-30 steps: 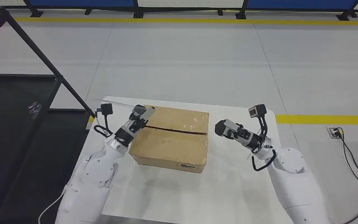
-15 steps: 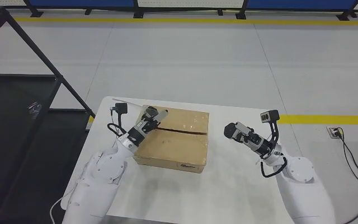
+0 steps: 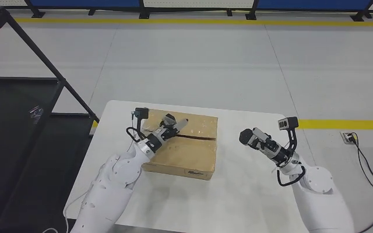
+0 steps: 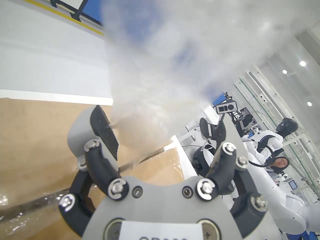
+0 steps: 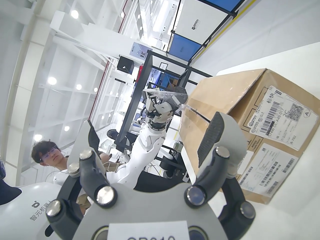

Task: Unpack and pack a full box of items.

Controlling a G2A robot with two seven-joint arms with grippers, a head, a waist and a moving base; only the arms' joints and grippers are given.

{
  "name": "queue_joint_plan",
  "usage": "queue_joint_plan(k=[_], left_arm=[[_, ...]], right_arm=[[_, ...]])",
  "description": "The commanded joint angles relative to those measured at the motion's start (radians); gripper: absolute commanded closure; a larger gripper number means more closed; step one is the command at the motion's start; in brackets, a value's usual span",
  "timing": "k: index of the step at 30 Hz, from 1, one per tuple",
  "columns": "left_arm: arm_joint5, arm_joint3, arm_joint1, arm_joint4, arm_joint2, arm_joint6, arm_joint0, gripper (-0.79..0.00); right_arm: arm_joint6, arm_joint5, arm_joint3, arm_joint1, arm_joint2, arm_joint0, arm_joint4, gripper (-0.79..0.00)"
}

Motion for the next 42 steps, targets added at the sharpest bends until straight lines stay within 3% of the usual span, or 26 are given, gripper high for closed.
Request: queue_joint_plan(k=[1, 12, 42], left_arm=[[-0.001, 0.011, -0.004, 0.001, 0.010, 0.001, -0.007, -0.785], [-0.003, 0.060, -0.028, 0.005, 0.065, 0.010, -0.047, -0.785], [-0.023, 0.093, -0.061, -0.003, 0.112, -0.041, -0.078, -0.785]], right_arm=[[0.000, -0.002, 0.002, 0.002, 0.002, -0.001, 0.003, -0.785], [0.003, -0.014, 0.018, 0.013, 0.015, -0.009, 0.022, -0.785], [0.007, -0.035, 0.050, 0.032, 0.001, -0.004, 0.058, -0.785]])
